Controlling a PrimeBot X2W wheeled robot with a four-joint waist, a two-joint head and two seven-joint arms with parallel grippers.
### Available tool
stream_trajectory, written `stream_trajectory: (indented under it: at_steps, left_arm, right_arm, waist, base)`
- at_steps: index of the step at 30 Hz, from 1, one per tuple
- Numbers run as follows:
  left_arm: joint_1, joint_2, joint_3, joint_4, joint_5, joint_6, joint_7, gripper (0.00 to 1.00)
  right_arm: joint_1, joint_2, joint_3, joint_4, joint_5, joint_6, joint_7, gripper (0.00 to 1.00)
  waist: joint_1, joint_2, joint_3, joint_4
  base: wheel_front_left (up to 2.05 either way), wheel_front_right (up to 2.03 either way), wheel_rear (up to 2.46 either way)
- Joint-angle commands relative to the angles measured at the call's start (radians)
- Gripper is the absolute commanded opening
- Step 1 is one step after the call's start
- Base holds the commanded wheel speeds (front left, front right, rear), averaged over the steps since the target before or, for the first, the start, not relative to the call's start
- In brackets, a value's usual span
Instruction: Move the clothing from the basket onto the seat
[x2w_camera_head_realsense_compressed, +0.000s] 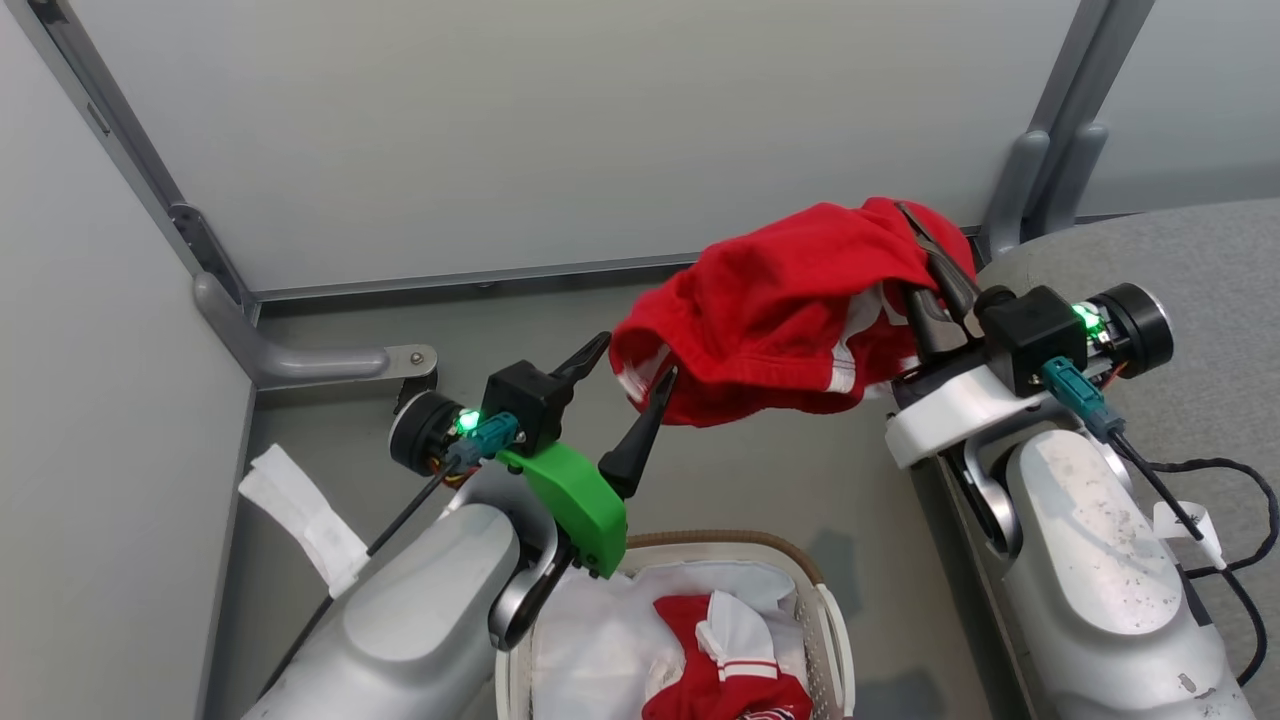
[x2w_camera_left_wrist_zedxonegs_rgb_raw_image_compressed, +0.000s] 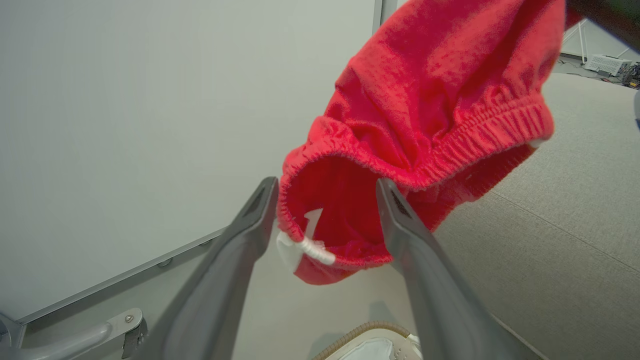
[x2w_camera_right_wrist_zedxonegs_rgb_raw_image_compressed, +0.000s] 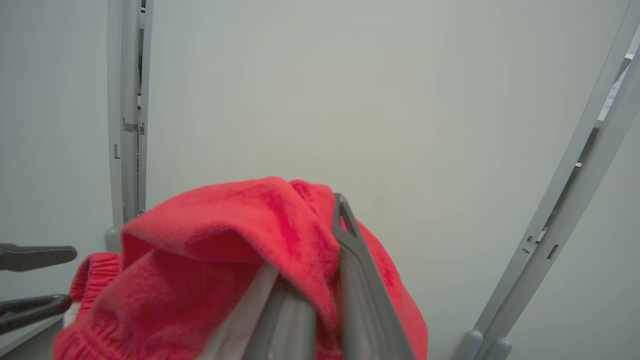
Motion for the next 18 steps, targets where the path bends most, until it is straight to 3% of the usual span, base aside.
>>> stream_trajectory:
  at_steps: [1, 18]
  left_arm:
    - [0.028, -0.003, 0.016, -0.008, 0.016, 0.008, -0.004, 1.00]
    - [0.283, -0.044, 0.236, -0.058, 0.162, -0.029, -0.003, 1.00]
  right_arm:
    - [-0.010, -0.004, -0.014, 0.000, -0.011, -0.001, -0.002, 0.00]
    - [0.010, -0.004, -0.110, 0.020, -0.051, -0.001, -0.002, 0.00]
  waist:
    - [0.0000, -0.0001, 0.001, 0.001]
    - [0.0000, -0.0001, 0.023, -0.026]
  base:
    - [0.00, 0.00, 0.00]
    - [0.00, 0.00, 0.00]
